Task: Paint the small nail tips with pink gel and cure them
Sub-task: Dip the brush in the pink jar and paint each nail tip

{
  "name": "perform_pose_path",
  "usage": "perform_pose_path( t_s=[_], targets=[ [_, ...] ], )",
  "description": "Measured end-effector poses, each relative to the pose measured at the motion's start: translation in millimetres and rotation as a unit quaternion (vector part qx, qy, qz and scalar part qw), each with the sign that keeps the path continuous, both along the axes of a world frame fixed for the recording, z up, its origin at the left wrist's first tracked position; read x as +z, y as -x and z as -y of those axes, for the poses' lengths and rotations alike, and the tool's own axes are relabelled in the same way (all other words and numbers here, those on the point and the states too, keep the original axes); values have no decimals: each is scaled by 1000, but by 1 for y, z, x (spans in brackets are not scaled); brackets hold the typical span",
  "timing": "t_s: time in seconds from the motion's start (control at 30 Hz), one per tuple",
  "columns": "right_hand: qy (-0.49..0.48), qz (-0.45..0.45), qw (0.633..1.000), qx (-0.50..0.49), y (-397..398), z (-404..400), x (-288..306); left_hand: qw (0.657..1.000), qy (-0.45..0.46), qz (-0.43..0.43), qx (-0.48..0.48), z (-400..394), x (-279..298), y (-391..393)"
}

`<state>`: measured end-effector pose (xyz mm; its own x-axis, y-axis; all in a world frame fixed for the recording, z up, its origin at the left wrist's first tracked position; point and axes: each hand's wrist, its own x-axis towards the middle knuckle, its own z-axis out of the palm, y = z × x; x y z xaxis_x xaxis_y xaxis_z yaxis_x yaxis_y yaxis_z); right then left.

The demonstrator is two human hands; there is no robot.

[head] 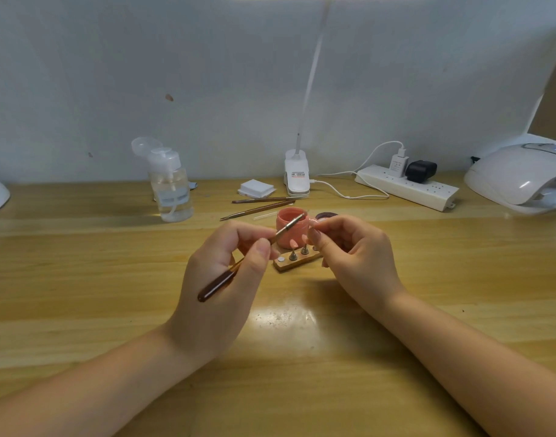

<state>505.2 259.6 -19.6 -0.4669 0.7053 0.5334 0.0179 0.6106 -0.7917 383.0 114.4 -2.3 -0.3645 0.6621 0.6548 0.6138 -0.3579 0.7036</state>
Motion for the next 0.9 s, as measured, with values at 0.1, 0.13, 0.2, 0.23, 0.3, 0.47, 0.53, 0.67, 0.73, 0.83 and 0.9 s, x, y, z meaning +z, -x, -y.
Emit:
perform_pose_path(
  t_s=[0.1,0.13,0.2,0.23,0.3,0.47,0.53,0.67,0.73,0.83,0.9],
  targets=[
    [-1,-2,1000,-1,0,0,0,1000,14,20,-8,0,-1,-1],
    [-2,-2,1000,-2,0,0,0,1000,19,18,-10,0,-2,0],
    [-2,0,1000,-3,0,1,0,1000,14,22,-13,2,-2,0],
    [-2,1,1000,-2,0,0,0,1000,5,28,-12,2,-2,0],
    [-5,3,1000,-1,0,0,-1,999,-8,42,-6,1,-1,0],
    [-15,6,1000,-4,0,0,0,999,19,45,-9,0,-2,-1],
    [-16,6,1000,-7,0,0,0,999,11,42,-19,2,-1,-1],
    [-10,-11,1000,-27,0,-1,-1,997,-10,83,-3,1,0,2],
    [-19,-22,998,-46,-1,-1,0,992,-18,127,14,-2,0,6],
    [-67,-21,995,-65,-2,-1,2,982,-23,184,40,-5,0,11],
    [-85,-22,994,-64,-2,0,3,975,-24,215,52,-8,-1,15]
  ],
)
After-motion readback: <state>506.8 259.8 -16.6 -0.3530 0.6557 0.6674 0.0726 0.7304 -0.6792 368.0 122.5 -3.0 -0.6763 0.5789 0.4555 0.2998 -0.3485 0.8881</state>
